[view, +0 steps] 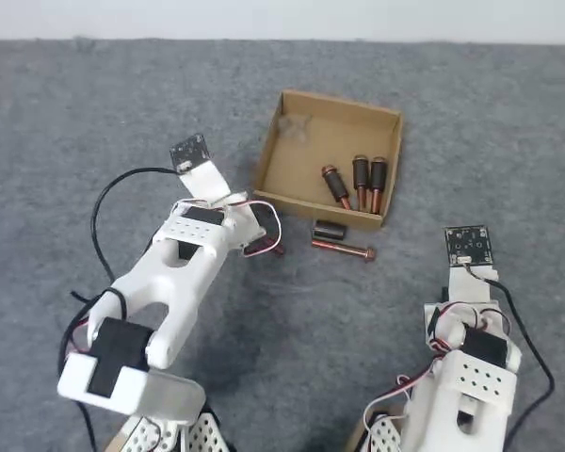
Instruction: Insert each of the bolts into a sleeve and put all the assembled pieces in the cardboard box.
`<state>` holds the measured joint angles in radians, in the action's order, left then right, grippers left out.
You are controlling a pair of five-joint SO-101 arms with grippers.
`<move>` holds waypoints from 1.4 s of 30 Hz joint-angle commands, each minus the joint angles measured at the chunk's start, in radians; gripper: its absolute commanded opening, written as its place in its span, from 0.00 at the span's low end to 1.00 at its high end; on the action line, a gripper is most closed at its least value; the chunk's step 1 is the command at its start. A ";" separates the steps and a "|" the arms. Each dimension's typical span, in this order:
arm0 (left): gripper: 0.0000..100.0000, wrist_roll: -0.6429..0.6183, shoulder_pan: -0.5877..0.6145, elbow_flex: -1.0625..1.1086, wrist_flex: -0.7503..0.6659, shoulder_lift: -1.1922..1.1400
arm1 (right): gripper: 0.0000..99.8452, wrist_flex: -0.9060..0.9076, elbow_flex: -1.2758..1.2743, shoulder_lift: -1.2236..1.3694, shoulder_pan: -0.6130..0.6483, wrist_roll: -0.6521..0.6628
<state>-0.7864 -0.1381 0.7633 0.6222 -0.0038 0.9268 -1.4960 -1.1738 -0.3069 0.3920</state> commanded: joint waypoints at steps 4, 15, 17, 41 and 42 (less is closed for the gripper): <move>0.01 -0.037 0.038 -0.062 -0.106 -0.020 | 0.01 -0.015 0.006 -0.038 0.008 0.020; 0.01 -0.100 0.040 -0.113 0.057 0.069 | 0.01 -0.016 0.009 -0.031 0.008 0.020; 0.01 -0.100 0.040 -0.107 0.055 0.069 | 0.01 -0.016 0.009 -0.031 0.008 0.020; 0.21 -0.103 0.040 -0.171 0.066 -0.104 | 0.01 -0.018 0.011 -0.030 0.008 0.020; 0.21 -0.103 0.040 -0.179 0.066 -0.110 | 0.01 -0.018 0.011 -0.030 0.007 0.020</move>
<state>-0.8815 -0.1028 0.6697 0.6897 -0.0913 0.9268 -1.4960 -1.1738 -0.3069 0.3920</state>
